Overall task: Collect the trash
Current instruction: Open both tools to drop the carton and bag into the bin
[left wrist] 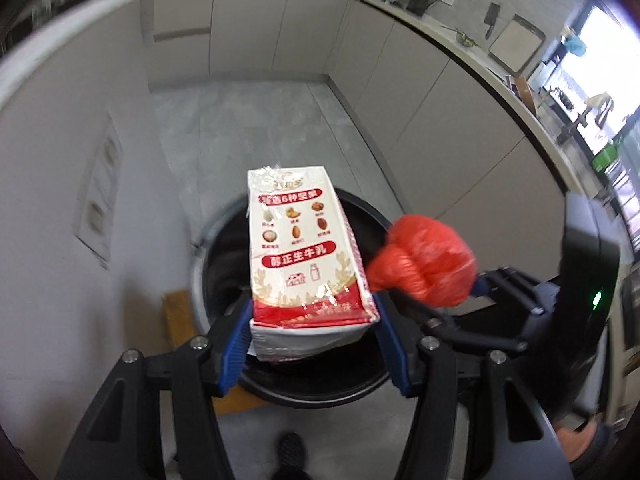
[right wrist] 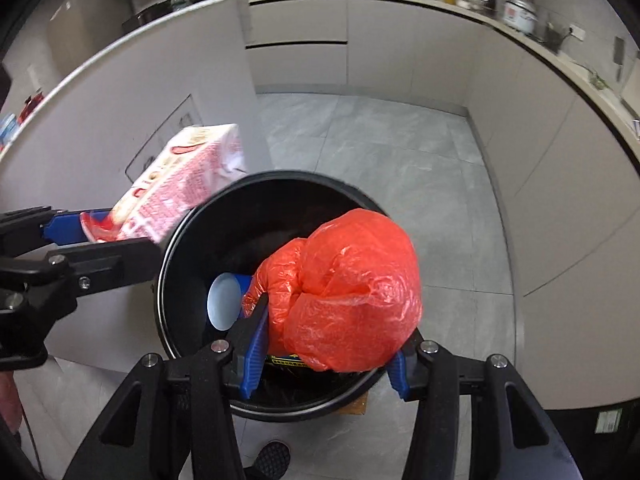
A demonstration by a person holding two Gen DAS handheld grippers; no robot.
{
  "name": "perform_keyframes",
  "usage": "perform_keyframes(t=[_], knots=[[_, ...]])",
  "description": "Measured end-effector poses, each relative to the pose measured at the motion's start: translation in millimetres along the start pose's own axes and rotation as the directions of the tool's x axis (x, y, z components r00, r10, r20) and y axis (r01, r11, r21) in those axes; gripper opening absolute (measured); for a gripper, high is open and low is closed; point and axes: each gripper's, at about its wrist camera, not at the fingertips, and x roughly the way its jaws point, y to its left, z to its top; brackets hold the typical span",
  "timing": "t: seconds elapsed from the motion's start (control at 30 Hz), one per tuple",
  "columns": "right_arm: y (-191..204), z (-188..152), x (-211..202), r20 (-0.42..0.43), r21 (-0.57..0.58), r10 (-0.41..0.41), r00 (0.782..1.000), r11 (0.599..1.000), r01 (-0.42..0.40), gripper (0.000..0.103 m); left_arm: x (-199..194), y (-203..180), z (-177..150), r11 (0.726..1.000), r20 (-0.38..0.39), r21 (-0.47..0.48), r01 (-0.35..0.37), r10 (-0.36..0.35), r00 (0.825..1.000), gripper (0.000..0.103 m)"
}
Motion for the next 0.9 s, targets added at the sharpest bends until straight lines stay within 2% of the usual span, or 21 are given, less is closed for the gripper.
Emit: perform_keyframes(t=[0.03,0.07,0.1,0.13,0.17,0.2,0.23,0.33,0.43,0.6,0.63,0.7,0.73,0.77,0.9], knots=[[0,1,7,-0.004,-0.011,0.008,1.0,1.0,-0.008,0.054,9,5,0,0.999,-0.024,-0.027,0.028,-0.028,0.999,0.063],[1,1,16,-0.012,-0.033,0.03,0.999,0.999,-0.03,0.06,16,12,-1,0.999,-0.041,-0.047,0.009,-0.011,0.999,0.079],[4,-1,23,-0.016,-0.053,0.051,0.999,0.997,-0.051,0.071,23,21,-3,0.996,-0.05,-0.075,-0.04,0.037,0.998,0.086],[9,-5,31,-0.03,-0.081,0.026,0.999,0.996,-0.028,0.101,25,32,-5,0.992,-0.049,-0.12,-0.048,0.042,0.998,0.089],[13,-8,36,-0.029,-0.121,-0.034,0.999,0.992,0.03,0.103,24,39,-7,0.988,-0.044,-0.148,-0.043,0.037,0.998,0.089],[15,-10,37,-0.019,-0.148,-0.045,0.999,0.988,0.042,0.103,21,44,-9,0.985,-0.034,-0.156,-0.073,0.069,0.997,0.09],[15,-12,36,-0.018,-0.147,-0.041,0.999,0.988,0.038,0.103,19,45,-10,0.983,-0.024,-0.146,-0.111,0.108,0.994,0.091],[7,-14,28,0.005,-0.11,-0.042,0.999,0.993,0.043,0.103,15,41,-15,0.982,-0.014,-0.106,-0.157,0.157,0.988,0.091],[2,-11,20,0.009,-0.078,-0.025,1.0,0.997,0.026,0.103,12,33,-21,0.979,-0.004,-0.077,-0.187,0.187,0.982,0.091],[-15,-10,7,0.024,-0.005,-0.041,0.999,0.999,0.042,0.103,-10,13,-25,0.969,0.032,-0.001,-0.247,0.247,0.969,0.091],[-19,-11,0,0.023,0.03,-0.032,0.999,0.999,0.031,0.103,-19,8,-27,0.965,0.049,0.01,-0.261,0.26,0.964,0.092],[-25,-13,-15,0.02,0.087,-0.079,0.997,0.993,0.077,0.103,-36,1,-30,0.964,0.065,0.02,-0.266,0.264,0.962,0.093],[-25,-13,-21,0.02,0.104,-0.075,0.997,0.992,0.073,0.103,-44,-1,-27,0.964,0.069,0.024,-0.267,0.264,0.962,0.095],[-26,-15,-35,0.031,0.13,-0.062,0.998,0.99,0.057,0.103,-55,-7,-30,0.963,0.075,0.034,-0.268,0.265,0.961,0.097],[-23,-24,-85,0.009,0.18,-0.12,0.993,0.977,0.116,0.103,-98,-25,-37,0.96,0.121,0.068,-0.272,0.263,0.957,0.1]])
